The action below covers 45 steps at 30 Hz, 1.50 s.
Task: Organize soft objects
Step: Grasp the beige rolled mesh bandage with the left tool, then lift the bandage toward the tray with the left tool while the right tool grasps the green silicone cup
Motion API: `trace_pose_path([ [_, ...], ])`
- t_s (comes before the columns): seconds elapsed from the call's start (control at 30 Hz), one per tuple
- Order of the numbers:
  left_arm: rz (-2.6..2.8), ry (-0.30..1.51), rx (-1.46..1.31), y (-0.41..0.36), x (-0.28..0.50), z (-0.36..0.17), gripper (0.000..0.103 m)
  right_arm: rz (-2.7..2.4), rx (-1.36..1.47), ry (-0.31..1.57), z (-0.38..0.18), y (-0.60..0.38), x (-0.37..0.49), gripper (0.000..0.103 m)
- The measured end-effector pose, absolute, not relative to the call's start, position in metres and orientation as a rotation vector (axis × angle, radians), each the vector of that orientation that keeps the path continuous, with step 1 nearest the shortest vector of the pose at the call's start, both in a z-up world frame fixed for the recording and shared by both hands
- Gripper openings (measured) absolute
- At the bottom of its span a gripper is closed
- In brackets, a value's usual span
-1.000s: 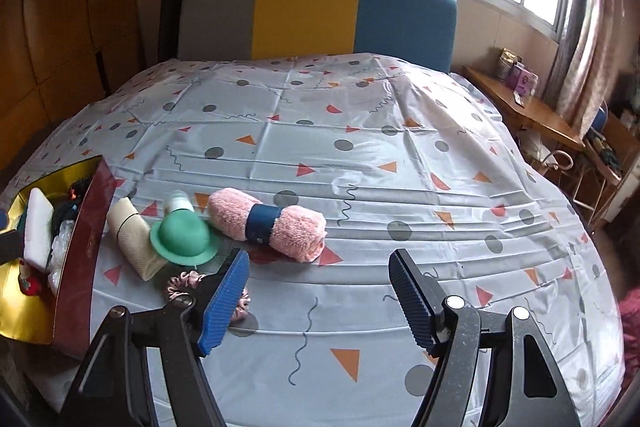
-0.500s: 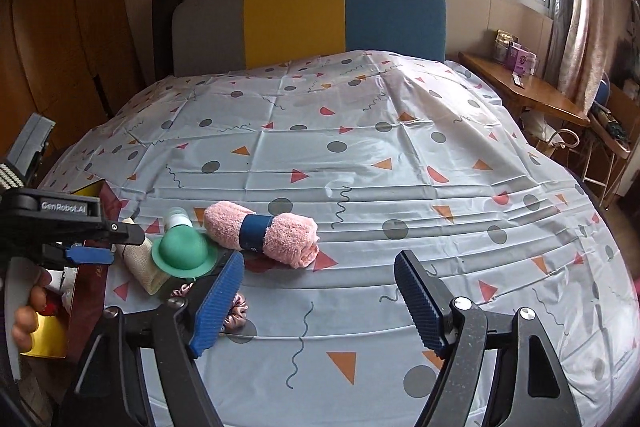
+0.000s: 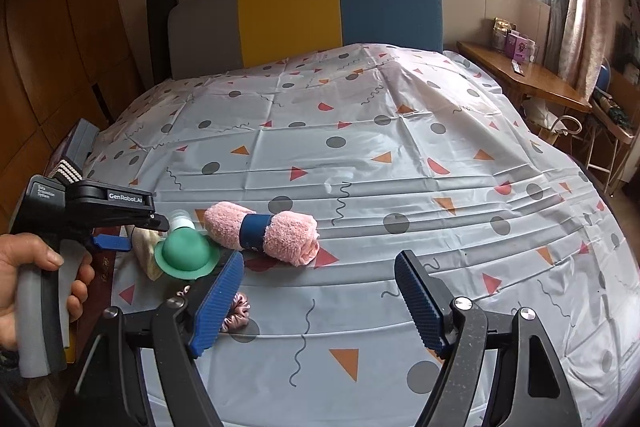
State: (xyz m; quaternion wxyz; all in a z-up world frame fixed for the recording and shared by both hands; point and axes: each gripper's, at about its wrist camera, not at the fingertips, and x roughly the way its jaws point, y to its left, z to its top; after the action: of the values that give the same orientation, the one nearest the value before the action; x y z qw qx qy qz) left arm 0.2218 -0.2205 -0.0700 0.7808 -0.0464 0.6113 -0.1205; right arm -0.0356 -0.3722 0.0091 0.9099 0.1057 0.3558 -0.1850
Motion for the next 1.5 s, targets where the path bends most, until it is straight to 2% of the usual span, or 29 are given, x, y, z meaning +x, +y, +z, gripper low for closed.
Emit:
trace_pose_path([
  [0.03,-0.312,1.308,-0.097,-0.225,0.222,-0.069,0.065,-0.382,0.217,0.734,0.009,-0.372,-0.036,0.079],
  [0.17,-0.415,1.302,-0.062,-0.234,0.219,-0.068,0.063,-0.385,0.22,0.736,0.008,-0.373,-0.036,0.079],
  [0.3,-0.35,1.344,-0.138,-0.216,0.232,-0.073,0.063,-0.388,0.219,0.742,0.007,-0.374,-0.035,0.079],
  [0.37,-0.338,1.358,-0.17,-0.208,0.24,-0.077,0.059,-0.388,0.222,0.747,0.006,-0.374,-0.035,0.079],
  [0.63,-0.265,1.365,-0.043,-0.229,0.248,-0.093,0.058,-0.384,0.222,0.755,0.004,-0.373,-0.034,0.079],
  [0.7,-0.26,1.335,0.01,-0.241,0.249,-0.093,0.054,-0.385,0.224,0.757,0.003,-0.374,-0.033,0.079],
  [0.73,-0.271,1.315,0.038,-0.245,0.247,-0.092,0.045,-0.386,0.223,0.758,0.003,-0.374,-0.033,0.079],
  [0.87,-0.303,1.279,0.078,-0.251,0.239,-0.091,0.044,-0.391,0.233,0.759,0.002,-0.379,-0.033,0.078],
  [1.23,-0.466,1.039,0.119,-0.217,0.18,-0.025,0.044,-0.281,0.417,0.86,-0.032,-0.391,-0.023,0.078],
  [1.3,-0.5,1.016,0.122,-0.211,0.165,-0.018,0.044,-0.22,0.414,0.874,-0.038,-0.382,-0.018,0.073],
  [1.5,-0.546,0.967,0.096,-0.164,0.125,-0.002,0.044,-0.112,0.349,0.898,-0.049,-0.349,-0.007,0.072],
])
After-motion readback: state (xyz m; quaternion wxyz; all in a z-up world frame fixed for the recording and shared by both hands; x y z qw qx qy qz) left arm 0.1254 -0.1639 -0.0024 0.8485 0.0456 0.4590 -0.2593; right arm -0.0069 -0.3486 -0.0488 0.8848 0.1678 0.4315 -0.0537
